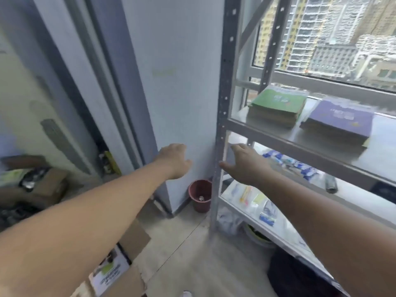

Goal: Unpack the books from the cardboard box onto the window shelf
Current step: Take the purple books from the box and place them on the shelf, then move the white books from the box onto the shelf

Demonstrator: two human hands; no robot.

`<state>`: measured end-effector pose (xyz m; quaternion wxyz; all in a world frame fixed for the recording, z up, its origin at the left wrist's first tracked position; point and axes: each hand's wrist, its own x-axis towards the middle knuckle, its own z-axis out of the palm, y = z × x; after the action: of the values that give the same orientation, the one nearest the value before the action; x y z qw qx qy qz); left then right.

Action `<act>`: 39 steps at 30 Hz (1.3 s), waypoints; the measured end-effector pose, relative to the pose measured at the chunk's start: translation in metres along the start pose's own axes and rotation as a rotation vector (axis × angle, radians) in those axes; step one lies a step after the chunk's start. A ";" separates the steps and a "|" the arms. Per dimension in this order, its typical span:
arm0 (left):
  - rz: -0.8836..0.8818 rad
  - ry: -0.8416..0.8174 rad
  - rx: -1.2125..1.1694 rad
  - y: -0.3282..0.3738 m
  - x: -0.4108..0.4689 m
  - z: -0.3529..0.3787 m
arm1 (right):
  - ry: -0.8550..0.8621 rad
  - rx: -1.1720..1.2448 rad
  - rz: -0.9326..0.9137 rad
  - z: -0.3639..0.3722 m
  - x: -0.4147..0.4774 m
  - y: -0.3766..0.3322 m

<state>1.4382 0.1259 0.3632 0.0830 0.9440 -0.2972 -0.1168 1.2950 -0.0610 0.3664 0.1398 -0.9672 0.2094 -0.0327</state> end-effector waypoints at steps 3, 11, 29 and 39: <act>-0.130 0.023 -0.036 -0.070 -0.023 0.003 | -0.072 -0.007 -0.089 0.025 0.011 -0.056; -0.473 0.039 -0.164 -0.270 -0.082 0.044 | -0.346 0.001 -0.327 0.133 0.037 -0.227; -1.028 -0.303 -0.617 -0.522 -0.189 0.267 | -1.097 0.110 -0.141 0.462 0.038 -0.366; -1.073 -0.432 -0.756 -0.526 -0.154 0.422 | -1.151 0.183 0.301 0.631 0.056 -0.324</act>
<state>1.4867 0.6044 -0.1346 0.2760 0.8224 0.2620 -0.4230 1.5507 0.3609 -0.1459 0.3162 -0.7734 0.2310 0.4985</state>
